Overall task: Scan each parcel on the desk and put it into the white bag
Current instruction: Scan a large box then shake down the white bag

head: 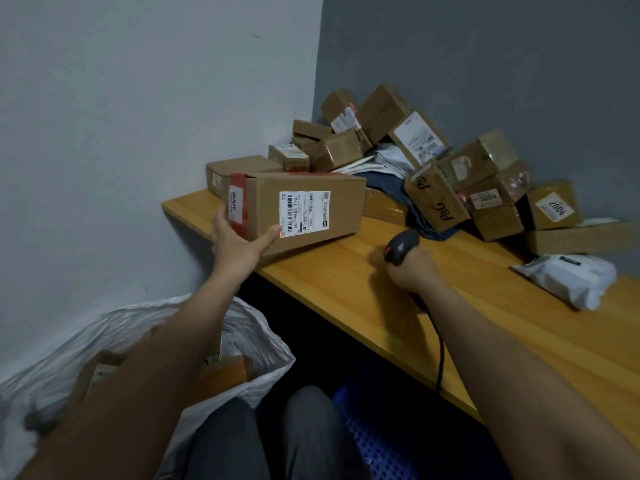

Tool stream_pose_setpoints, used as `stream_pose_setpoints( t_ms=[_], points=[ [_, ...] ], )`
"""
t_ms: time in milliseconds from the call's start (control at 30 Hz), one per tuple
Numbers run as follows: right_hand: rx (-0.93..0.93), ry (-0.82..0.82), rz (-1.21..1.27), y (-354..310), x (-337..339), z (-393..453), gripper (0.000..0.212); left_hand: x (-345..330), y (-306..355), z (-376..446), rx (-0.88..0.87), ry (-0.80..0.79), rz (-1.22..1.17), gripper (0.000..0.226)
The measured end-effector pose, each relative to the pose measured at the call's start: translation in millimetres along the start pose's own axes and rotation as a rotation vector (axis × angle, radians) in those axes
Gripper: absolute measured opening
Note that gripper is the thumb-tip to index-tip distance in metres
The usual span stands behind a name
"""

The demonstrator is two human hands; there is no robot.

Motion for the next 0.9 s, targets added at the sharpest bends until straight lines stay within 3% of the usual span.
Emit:
stream_pose_setpoints(
  t_ms=[133,333,533,700,800,900],
  points=[
    [-0.063,0.015,-0.103,19.3,-4.2,13.6,0.048,-21.8,-3.1,0.9,-0.002,-0.033,-0.041,0.116],
    [-0.144,0.176,0.115,44.9,1.0,22.9,0.054,-54.0,-3.3,6.4,-0.020,-0.061,-0.057,0.114],
    [-0.115,0.217,0.246,50.1,0.2,19.3,0.065,-69.9,-8.7,9.0,0.024,-0.059,-0.066,0.116],
    [-0.127,0.271,0.216,47.4,5.4,12.8,0.073,-67.5,-12.0,8.4,0.031,-0.053,-0.110,0.111],
    [0.038,0.428,0.113,23.3,17.6,0.2,0.061,-62.5,-12.6,8.3,0.057,-0.049,-0.187,0.107],
    [0.334,0.420,0.093,-27.4,22.4,-10.9,0.059,-49.5,-11.2,9.7,0.071,-0.041,-0.243,0.101]
  ],
)
Point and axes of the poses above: each hand's wrist, its own z-axis towards the middle knuckle, its own x-axis out of the back of the hand, y = z × x, the point moved 5 cm from there along z, towards the middle knuckle, and after that the axes turned 4 degrees about y, right-handed, at the moved point
